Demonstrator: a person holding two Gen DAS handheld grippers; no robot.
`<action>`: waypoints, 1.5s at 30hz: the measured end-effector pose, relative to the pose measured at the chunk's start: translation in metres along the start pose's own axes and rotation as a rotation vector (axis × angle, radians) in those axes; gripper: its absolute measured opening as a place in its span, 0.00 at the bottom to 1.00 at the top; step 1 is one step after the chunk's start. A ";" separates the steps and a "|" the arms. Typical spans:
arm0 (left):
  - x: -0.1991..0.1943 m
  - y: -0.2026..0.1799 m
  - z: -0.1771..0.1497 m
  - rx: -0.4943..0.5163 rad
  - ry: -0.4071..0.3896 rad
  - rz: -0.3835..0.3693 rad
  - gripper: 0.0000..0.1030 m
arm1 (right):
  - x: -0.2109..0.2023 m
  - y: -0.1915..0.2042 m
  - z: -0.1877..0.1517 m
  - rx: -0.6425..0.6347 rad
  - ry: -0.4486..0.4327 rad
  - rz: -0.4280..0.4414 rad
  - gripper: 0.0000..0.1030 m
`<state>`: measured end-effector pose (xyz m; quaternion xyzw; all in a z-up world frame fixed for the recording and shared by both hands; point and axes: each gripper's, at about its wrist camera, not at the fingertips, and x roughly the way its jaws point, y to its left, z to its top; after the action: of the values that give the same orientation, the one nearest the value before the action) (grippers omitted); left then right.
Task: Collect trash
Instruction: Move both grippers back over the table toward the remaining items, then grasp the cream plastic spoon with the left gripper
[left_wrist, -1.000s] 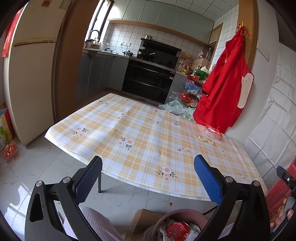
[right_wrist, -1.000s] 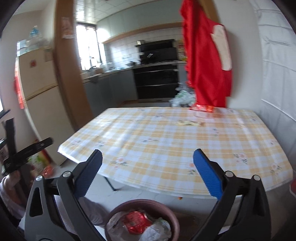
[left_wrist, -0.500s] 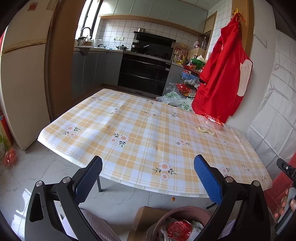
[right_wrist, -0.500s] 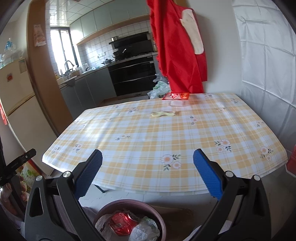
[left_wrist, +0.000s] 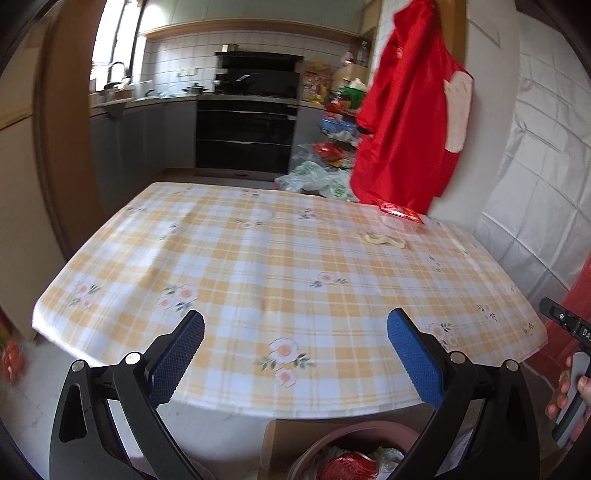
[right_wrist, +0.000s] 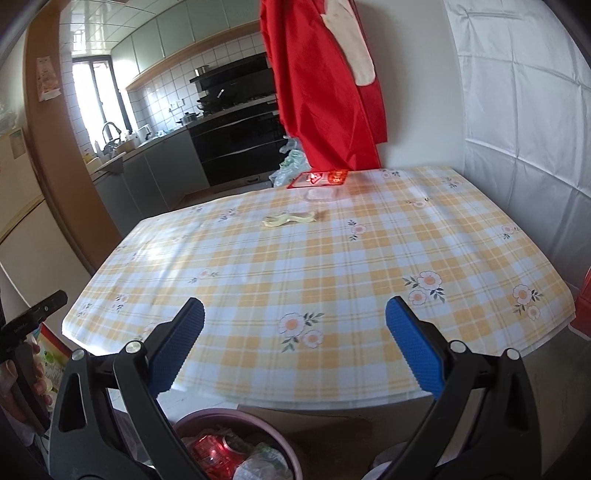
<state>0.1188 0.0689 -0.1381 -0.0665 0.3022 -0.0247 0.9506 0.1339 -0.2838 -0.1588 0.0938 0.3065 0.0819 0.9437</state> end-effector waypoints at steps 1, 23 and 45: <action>0.008 -0.006 0.005 0.022 0.002 -0.017 0.94 | 0.007 -0.005 0.002 0.002 0.003 -0.002 0.94; 0.346 -0.181 0.092 0.676 0.180 -0.285 0.61 | 0.148 -0.107 0.088 0.048 0.072 -0.050 0.94; 0.406 -0.167 0.088 0.667 0.271 -0.326 0.15 | 0.296 -0.129 0.143 0.153 0.182 0.142 0.62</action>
<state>0.4994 -0.1223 -0.2753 0.2027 0.3859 -0.2809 0.8550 0.4676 -0.3638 -0.2410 0.1792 0.3887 0.1330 0.8939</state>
